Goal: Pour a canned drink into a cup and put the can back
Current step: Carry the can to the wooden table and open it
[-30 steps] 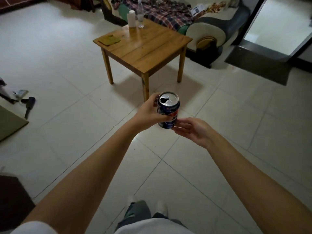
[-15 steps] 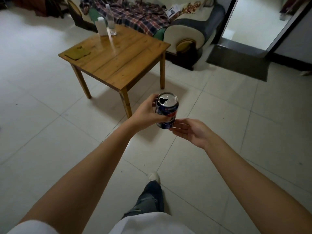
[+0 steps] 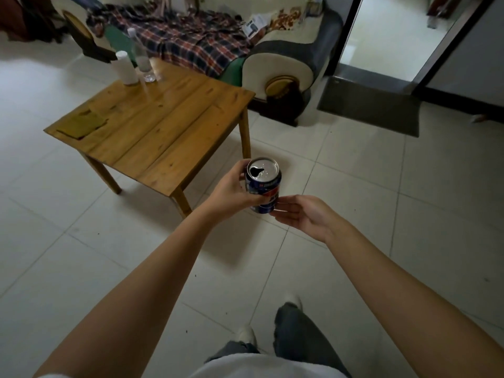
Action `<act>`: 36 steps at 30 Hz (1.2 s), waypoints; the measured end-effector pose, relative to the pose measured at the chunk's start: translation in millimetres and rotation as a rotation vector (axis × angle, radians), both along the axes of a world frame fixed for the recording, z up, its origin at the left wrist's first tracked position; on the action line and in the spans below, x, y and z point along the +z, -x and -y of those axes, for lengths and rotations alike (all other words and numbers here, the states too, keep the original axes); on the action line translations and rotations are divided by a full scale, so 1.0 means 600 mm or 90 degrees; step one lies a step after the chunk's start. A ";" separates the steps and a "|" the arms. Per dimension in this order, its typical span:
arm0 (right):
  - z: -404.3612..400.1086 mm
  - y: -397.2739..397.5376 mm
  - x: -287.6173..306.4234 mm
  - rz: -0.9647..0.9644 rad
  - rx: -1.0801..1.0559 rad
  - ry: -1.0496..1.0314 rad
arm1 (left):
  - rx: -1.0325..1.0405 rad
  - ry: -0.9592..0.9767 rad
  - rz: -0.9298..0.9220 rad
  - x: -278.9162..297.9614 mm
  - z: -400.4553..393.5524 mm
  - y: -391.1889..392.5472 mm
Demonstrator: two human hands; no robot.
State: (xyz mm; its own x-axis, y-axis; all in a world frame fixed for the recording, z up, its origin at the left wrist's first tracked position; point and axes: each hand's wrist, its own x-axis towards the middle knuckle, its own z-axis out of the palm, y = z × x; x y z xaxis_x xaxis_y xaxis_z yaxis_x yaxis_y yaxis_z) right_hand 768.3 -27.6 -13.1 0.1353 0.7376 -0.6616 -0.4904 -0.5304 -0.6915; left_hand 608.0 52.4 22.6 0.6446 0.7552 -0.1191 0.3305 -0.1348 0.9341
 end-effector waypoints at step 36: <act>-0.815 -0.338 -0.025 -0.030 0.294 0.024 | 0.293 0.012 -0.006 -0.046 -0.690 -0.297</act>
